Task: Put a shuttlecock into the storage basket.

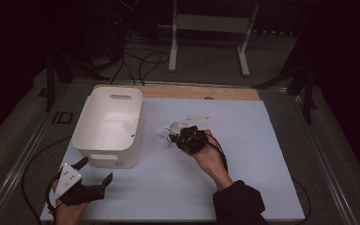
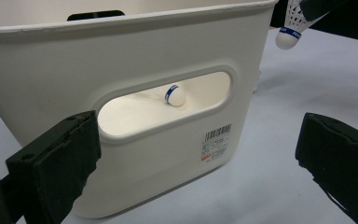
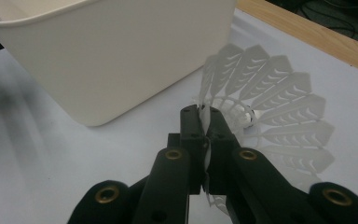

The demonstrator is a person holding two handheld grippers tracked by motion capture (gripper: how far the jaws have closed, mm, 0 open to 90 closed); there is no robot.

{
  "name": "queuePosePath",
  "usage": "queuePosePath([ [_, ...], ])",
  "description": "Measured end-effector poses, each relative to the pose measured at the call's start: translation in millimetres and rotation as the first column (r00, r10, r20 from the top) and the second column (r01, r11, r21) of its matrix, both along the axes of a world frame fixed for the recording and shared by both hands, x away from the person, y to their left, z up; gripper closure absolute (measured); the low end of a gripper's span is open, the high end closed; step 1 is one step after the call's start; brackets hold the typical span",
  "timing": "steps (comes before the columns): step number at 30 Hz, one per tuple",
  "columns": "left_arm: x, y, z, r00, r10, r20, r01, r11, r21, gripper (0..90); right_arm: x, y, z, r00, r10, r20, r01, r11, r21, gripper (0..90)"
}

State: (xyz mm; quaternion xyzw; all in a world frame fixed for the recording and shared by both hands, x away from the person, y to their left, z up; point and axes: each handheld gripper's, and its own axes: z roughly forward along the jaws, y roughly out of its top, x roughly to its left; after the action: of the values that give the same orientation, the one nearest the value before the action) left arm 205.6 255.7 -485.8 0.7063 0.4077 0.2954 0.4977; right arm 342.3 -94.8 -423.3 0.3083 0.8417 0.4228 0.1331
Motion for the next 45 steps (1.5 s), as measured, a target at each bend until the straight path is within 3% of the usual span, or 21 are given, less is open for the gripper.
queuePosePath([
  [45,0.0,0.3,0.1,1.0,0.0,0.001,0.0,1.0,-0.001,0.8,-0.7,3.0,18.3,0.9991,0.003,0.043,-0.003,1.0,0.009,88.4],
])
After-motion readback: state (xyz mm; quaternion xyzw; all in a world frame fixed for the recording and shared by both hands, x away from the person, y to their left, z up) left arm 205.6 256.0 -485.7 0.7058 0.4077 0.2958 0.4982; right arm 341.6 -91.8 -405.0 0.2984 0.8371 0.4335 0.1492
